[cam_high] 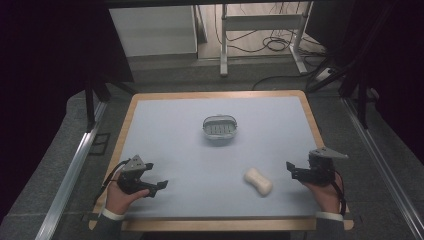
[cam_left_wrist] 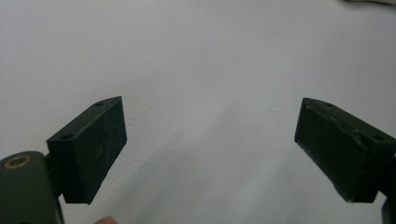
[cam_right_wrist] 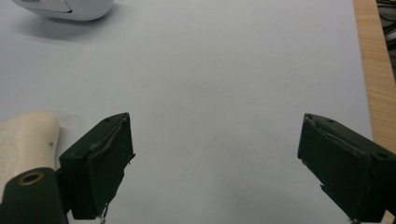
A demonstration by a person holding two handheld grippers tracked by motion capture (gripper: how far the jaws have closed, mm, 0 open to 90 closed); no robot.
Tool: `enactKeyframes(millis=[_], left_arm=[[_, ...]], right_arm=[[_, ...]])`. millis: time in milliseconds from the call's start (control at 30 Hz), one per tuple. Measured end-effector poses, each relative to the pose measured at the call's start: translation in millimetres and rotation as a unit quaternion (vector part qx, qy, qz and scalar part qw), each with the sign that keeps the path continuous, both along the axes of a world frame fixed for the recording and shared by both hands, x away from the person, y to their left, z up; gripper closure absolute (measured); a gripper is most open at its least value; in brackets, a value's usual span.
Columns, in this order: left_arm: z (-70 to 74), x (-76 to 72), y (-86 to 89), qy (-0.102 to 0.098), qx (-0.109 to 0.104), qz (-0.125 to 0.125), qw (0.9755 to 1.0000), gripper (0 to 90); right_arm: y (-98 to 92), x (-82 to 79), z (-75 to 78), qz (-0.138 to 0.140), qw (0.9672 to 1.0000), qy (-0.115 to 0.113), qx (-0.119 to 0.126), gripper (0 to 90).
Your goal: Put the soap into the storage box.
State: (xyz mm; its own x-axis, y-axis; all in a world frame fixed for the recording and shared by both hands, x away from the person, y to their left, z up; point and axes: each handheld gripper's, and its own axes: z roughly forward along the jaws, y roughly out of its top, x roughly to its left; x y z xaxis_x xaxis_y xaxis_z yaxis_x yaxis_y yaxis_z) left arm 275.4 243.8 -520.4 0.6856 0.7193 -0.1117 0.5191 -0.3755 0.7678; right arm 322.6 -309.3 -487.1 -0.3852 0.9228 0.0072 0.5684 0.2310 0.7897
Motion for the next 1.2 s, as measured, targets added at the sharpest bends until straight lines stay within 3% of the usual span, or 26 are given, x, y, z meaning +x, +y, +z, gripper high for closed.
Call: enactKeyframes(millis=[67, 133, 267, 567, 733, 867, 1000, 1200], left_arm=[[0.3, 0.2, 0.7, -0.001, 0.001, 0.001, 1.0, 9.6], [0.3, 0.3, 0.7, -0.001, 0.0, 0.0, 1.0, 9.6], [-0.3, 0.6, 0.1, 0.0, 0.002, -0.001, 1.0, 9.6], [-2.7, 1.9, -1.8, 0.001, 0.009, -0.002, 1.0, 9.5], [0.8, -0.4, 0.5, -0.002, -0.002, 0.002, 1.0, 9.6], [-0.3, -0.3, -0.7, 0.0, 0.002, 0.002, 1.0, 9.6], [-2.1, 0.3, -2.9, 0.002, 0.007, 0.0, 1.0, 9.6], [-0.5, 0.3, 0.0, 0.0, 0.011, 0.006, 0.9999, 9.6]], right_arm=[[1.1, -0.7, 0.2, 0.0, 1.0, -0.003, -0.004, 12.0], [0.7, -2.0, 0.5, 0.017, 0.9997, -0.001, 0.018, 13.2], [0.7, -2.9, 1.2, 0.018, 0.9996, -0.003, 0.02, 13.6], [1.4, -2.8, -0.6, 0.022, 0.9997, -0.002, -0.004, 15.6], [2.0, -5.7, 0.1, 0.014, 0.9998, -0.006, -0.016, 15.5], [4.3, -6.6, 2.0, 0.013, 0.9997, -0.007, -0.018, 15.6], [8.1, -8.0, 4.2, 0.02, 0.9993, -0.008, -0.029, 16.7], [22.9, -3.9, 7.8, 0.053, 0.9973, 0.009, -0.049, 18.5]])
